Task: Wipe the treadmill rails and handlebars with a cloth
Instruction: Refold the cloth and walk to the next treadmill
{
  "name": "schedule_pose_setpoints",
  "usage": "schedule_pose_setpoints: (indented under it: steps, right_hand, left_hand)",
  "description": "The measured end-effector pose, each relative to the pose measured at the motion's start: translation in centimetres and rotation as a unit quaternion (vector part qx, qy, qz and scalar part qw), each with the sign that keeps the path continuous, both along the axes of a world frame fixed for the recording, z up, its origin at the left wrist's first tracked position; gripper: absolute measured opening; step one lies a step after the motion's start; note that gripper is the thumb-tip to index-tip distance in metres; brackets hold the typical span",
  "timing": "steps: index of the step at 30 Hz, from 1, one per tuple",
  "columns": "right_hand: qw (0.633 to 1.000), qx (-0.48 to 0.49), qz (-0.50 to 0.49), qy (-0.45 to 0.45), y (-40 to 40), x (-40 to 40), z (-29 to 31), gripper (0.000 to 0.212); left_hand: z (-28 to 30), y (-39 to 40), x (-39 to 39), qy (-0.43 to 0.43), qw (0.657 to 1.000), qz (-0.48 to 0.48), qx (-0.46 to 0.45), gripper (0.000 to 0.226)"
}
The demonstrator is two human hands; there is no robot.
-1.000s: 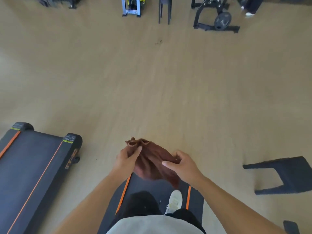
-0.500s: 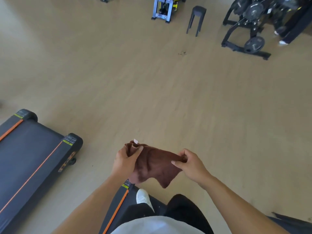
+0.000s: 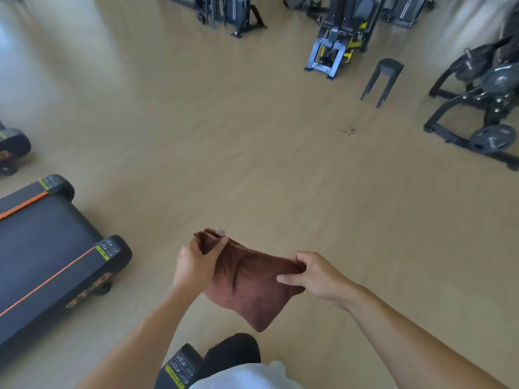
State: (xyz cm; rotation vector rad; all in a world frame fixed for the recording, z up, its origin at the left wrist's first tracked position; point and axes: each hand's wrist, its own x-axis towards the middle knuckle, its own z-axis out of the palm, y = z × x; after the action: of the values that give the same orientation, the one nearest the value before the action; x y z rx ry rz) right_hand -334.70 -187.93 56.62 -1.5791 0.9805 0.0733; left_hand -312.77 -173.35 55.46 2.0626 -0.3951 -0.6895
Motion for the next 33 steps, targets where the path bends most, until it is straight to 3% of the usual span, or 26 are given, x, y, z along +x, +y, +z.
schedule_pose_setpoints:
  steps: [4, 8, 11, 14, 20, 25, 29, 33]
  right_hand:
    - [0.998, -0.018, -0.050, -0.044, -4.6, 2.9, -5.3, 0.025]
    - [0.990, -0.036, -0.126, -0.053, -8.4, 6.7, -5.9, 0.028]
    - [0.984, 0.003, -0.162, -0.079, -13.0, 11.8, -5.0, 0.022]
    - [0.983, 0.057, -0.152, -0.083, -18.1, 18.8, -4.4, 0.014]
    - [0.996, 0.051, -0.072, -0.031, -25.9, 33.3, -4.7, 0.015]
    - [0.992, 0.001, -0.121, -0.016, -28.1, 45.6, -6.2, 0.022]
    - [0.996, 0.047, -0.075, -0.012, -27.1, 56.5, -7.8, 0.030]
    - [0.994, 0.106, 0.009, -0.031, -28.5, 68.2, -8.7, 0.024]
  left_hand:
    - [-4.8, -5.5, 1.2, 0.024, 0.998, 0.053, -0.026, 0.033]
    - [-5.4, -7.9, 4.2, 0.052, 0.998, 0.026, -0.031, 0.033]
    - [-5.4, -9.5, 8.0, 0.153, 0.983, 0.012, -0.098, 0.014]
    - [-6.0, -11.2, 12.4, 0.230, 0.964, 0.045, -0.122, 0.022]
    - [-7.0, -14.8, 23.6, 0.161, 0.959, 0.204, -0.115, 0.007]
    - [-6.0, -19.3, 32.8, 0.134, 0.943, 0.280, -0.122, 0.014]
    - [-6.0, -25.0, 40.4, 0.054, 0.942, 0.307, -0.126, 0.017]
    - [-6.2, -30.5, 48.9, 0.022, 0.942, 0.315, -0.113, 0.023]
